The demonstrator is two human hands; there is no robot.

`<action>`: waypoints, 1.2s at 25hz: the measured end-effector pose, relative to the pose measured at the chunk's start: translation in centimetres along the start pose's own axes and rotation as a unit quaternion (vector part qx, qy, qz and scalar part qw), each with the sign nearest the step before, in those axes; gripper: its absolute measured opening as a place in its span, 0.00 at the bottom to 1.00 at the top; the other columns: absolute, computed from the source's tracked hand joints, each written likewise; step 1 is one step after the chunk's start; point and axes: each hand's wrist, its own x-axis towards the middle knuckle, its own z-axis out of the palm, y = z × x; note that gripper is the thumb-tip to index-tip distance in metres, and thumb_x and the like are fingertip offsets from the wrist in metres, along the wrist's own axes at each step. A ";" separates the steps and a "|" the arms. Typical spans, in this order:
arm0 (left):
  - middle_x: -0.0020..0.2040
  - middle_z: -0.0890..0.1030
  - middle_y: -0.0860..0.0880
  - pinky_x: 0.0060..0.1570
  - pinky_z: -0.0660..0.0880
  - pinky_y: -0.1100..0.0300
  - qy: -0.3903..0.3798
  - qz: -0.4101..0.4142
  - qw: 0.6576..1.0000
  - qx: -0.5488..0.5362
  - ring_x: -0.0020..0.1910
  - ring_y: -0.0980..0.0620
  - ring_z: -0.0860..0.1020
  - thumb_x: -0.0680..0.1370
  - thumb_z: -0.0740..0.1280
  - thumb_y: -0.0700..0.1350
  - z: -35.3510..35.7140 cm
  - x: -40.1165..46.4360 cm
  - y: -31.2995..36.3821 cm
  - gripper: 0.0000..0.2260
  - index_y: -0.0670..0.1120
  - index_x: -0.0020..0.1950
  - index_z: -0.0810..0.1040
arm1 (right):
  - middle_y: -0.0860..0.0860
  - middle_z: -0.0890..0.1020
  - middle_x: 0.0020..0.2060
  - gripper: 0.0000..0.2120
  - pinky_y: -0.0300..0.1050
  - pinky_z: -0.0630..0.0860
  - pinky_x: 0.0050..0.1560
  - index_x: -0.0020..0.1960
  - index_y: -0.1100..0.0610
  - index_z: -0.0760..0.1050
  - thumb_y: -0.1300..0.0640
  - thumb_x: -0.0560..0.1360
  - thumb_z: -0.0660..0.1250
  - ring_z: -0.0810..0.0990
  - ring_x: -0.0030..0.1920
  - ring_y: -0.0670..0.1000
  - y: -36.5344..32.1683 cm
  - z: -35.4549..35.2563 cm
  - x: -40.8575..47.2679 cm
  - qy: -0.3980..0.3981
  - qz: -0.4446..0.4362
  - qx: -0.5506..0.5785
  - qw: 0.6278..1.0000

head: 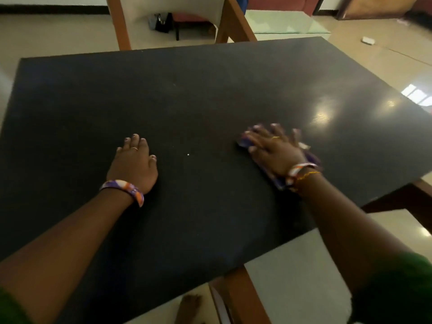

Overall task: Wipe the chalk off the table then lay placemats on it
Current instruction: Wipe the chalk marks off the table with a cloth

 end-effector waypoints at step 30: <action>0.76 0.58 0.46 0.73 0.54 0.57 -0.030 0.137 0.990 -0.035 0.76 0.50 0.55 0.81 0.56 0.39 -3.9 -18.2 -27.1 0.22 0.43 0.75 0.59 | 0.46 0.66 0.73 0.20 0.53 0.48 0.73 0.69 0.44 0.69 0.56 0.78 0.61 0.57 0.75 0.54 -39.7 4.6 -15.5 -0.048 -0.181 0.138 0.973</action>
